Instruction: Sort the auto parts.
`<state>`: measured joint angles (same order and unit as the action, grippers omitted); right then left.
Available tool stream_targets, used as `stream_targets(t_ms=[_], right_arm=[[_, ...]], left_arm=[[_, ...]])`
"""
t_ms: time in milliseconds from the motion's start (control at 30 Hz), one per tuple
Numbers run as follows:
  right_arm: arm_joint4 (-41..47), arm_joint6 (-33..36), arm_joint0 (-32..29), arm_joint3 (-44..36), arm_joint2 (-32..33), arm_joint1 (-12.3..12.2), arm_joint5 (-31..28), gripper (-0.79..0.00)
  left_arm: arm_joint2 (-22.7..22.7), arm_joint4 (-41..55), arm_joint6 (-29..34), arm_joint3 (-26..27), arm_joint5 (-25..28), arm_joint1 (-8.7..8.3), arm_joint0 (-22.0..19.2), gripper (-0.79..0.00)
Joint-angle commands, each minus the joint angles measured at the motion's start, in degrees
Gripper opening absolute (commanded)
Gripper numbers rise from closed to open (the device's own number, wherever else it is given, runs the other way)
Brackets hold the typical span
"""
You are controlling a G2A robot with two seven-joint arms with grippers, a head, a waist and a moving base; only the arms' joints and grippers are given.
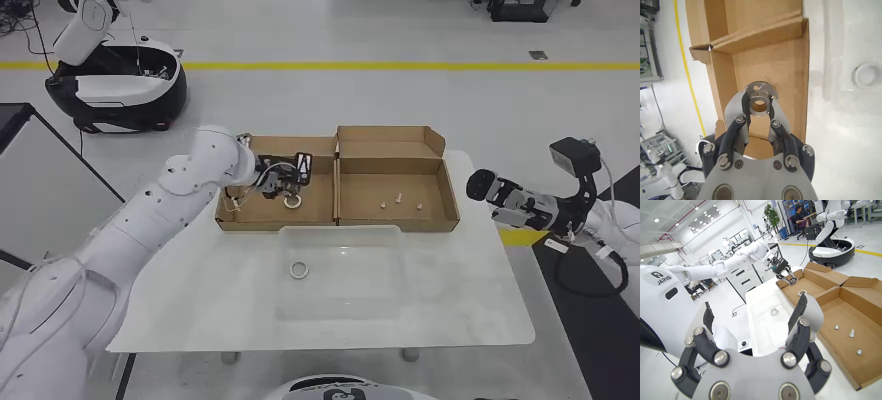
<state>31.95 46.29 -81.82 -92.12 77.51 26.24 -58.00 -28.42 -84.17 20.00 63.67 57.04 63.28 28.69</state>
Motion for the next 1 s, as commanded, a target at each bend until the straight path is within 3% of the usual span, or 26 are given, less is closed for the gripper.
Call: stream_targets(t_ms=[0,400,767,800,833,900,967], right_arm=[[0.0,0.0,0.0,0.0,0.0,0.0,0.0,0.0],[0.0,0.0,0.0,0.0,0.0,0.0,0.0,0.0],[0.0,0.0,0.0,0.0,0.0,0.0,0.0,0.0],[0.0,0.0,0.0,0.0,0.0,0.0,0.0,0.0],[0.0,0.0,0.0,0.0,0.0,0.0,0.0,0.0],[0.0,0.0,0.0,0.0,0.0,0.0,0.0,0.0],[0.0,0.0,0.0,0.0,0.0,0.0,0.0,0.0]], left_arm=[[1.2,-1.5,-0.9,-2.7,-0.3,0.93,-0.7,-0.785],[7.2,-8.7,-3.7,-15.4,0.6,5.88,-2.7,-0.785],[9.6,-11.2,-7.0,-24.4,0.8,9.16,-2.5,-0.785],[9.7,-11.3,-7.3,-24.9,1.0,9.42,-2.5,-0.742],[9.8,-11.5,-7.5,-25.4,1.0,9.66,-2.6,-0.594],[10.0,-11.5,-8.0,-26.4,1.0,10.13,-2.8,-0.413],[10.1,-11.7,-8.3,-27.2,1.0,10.58,-3.0,-0.08]])
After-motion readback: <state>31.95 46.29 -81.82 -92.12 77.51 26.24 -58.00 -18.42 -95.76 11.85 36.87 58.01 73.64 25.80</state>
